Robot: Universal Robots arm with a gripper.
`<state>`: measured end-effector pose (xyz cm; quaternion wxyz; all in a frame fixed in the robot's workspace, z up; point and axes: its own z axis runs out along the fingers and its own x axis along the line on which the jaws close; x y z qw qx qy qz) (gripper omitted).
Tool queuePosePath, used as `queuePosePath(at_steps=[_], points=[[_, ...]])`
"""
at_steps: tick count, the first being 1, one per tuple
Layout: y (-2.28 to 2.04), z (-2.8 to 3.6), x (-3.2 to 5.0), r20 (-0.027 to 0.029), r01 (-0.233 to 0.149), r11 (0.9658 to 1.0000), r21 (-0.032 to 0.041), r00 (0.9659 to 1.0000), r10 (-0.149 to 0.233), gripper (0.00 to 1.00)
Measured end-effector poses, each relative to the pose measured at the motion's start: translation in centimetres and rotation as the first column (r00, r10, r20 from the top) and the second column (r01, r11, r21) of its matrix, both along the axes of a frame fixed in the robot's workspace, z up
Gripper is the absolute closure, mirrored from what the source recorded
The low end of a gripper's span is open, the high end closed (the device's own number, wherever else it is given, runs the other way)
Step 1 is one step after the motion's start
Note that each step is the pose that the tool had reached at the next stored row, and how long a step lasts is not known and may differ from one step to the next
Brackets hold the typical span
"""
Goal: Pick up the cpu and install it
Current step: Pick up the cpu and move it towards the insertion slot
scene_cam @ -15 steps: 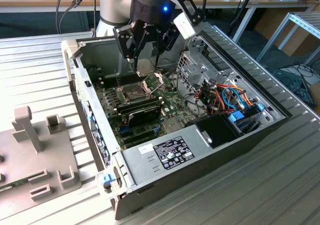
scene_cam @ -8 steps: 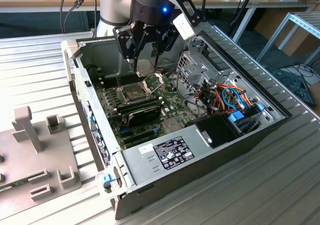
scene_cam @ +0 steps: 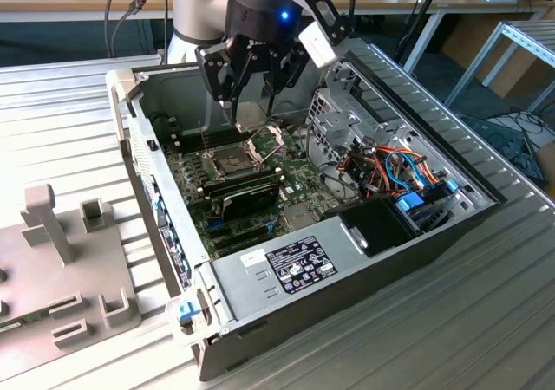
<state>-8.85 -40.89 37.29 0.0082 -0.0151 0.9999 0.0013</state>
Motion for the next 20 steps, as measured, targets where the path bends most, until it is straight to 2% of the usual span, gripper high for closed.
queuePosePath(at_steps=[1, 3, 8, 12, 16, 20], points=[[0.23, -0.02, 0.0, 0.0, 0.0, 1.0, 0.0, 1.0, 0.0, 0.45], [0.44, -0.09, 0.0, 0.0, 0.0, 1.0, 0.0, 1.0, 0.0, 0.45], [1.34, -0.74, 0.0, 0.0, 0.0, 1.0, 0.0, 1.0, 0.0, 0.45], [2.18, -1.16, 0.06, -0.0001, 0.0, 1.0, 0.0001, 1.0, 0.0, 0.45], [3.23, -1.59, 0.14, -0.0001, 0.0, 1.0, 0.0001, 1.0, 0.0, 0.45], [4.04, -1.93, 0.2, -0.0001, 0.0, 1.0, 0.0001, 1.0, 0.0, 0.45]])
